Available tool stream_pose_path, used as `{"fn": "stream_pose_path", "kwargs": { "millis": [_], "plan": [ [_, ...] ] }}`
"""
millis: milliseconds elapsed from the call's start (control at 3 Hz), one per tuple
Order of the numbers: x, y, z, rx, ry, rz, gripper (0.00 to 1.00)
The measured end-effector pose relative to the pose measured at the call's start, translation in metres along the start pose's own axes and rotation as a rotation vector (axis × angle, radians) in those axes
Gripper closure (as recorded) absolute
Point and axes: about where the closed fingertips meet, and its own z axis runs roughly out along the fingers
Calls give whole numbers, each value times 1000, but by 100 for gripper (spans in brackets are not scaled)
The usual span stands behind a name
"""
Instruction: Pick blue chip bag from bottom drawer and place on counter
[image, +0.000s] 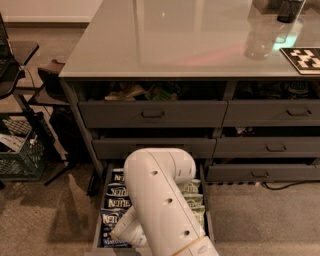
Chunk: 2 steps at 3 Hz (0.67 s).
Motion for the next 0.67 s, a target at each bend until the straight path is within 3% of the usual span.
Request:
{"fn": "stream_pose_path", "kwargs": {
  "millis": [333, 667],
  "plan": [
    [1, -1, 2, -9, 9, 4, 34],
    [1, -1, 4, -19, 16, 8, 34]
  ]
}}
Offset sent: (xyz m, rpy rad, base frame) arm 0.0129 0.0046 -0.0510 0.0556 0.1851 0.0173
